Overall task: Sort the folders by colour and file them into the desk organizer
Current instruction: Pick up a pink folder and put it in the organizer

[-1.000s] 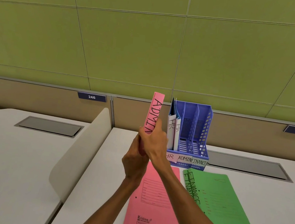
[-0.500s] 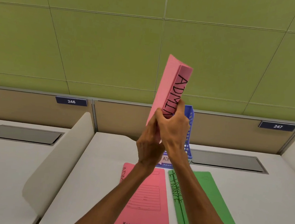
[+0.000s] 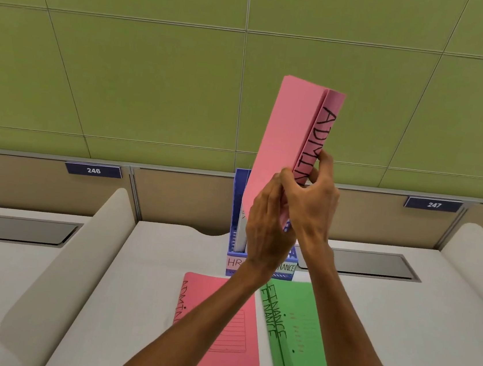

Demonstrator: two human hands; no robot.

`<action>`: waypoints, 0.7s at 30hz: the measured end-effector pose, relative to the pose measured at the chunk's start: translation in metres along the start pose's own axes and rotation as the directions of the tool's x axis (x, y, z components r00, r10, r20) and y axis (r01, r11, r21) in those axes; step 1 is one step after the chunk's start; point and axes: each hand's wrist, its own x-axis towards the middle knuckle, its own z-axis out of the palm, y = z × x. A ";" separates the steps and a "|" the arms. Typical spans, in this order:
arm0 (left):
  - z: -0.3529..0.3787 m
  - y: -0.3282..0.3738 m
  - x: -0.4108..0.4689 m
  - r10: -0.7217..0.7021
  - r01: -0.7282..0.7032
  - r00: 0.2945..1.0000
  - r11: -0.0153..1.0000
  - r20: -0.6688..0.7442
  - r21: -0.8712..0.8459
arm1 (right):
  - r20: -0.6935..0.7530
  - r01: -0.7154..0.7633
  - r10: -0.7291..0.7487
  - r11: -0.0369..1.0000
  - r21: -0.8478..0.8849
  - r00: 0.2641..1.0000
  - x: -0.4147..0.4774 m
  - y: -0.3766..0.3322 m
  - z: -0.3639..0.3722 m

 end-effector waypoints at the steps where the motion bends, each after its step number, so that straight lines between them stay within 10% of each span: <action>1: 0.003 0.002 0.001 -0.003 0.003 1.000 1.000 -0.006 -0.008 | -0.007 0.010 -0.010 1.000 0.004 1.000 0.002 0.000 -0.002; 21: 0.051 -0.044 -0.016 -0.150 0.173 0.893 0.985 0.424 -0.014 | -0.040 -0.072 0.070 0.996 -0.052 0.997 0.016 0.087 0.027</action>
